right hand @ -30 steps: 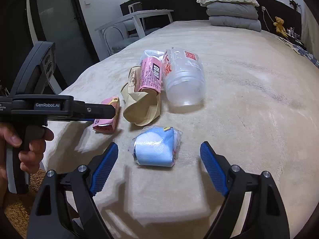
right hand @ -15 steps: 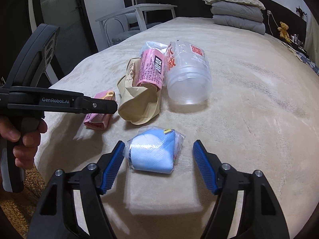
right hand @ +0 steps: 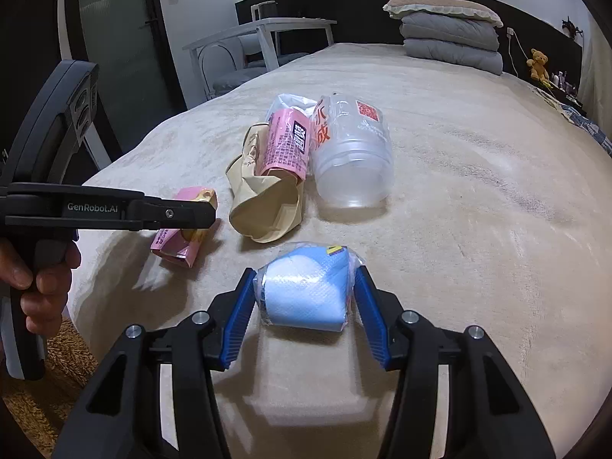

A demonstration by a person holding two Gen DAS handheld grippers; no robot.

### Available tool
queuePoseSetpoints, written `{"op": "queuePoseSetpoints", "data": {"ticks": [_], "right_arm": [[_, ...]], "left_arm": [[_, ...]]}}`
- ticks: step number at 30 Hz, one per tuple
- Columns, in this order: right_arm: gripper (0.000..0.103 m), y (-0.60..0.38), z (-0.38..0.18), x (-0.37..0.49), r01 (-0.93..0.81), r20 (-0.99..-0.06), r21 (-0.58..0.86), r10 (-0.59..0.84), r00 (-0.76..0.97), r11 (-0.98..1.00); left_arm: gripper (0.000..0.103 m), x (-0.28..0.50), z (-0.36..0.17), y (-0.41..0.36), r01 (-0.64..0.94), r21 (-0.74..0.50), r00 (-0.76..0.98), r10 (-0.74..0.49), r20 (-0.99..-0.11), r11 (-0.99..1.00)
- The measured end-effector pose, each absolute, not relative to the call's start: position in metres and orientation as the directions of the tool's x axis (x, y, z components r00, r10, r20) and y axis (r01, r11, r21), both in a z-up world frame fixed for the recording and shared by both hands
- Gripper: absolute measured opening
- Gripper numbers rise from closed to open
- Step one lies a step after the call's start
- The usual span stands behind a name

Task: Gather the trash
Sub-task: 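Grasp the pink snack box with the left tool while the right tool grasps the blue wrapped packet, then carry the pink box and blue packet in both tools over the bin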

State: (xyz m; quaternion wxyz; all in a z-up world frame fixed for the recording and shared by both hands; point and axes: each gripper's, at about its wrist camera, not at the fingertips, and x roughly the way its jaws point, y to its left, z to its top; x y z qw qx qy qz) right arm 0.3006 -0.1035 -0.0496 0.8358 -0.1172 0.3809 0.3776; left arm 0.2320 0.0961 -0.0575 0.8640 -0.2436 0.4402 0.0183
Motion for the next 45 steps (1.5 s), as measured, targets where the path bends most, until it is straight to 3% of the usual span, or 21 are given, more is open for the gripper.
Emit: {"op": "queuePoseSetpoints", "data": {"ticks": [45], "right_arm": [[0.053,-0.201,-0.008,0.201,-0.575,-0.634,0.195,0.55,0.545,0.795]], "left_arm": [[0.037,0.082,-0.037,0.014,-0.064,-0.415,0.756,-0.228,-0.614,0.908]]}}
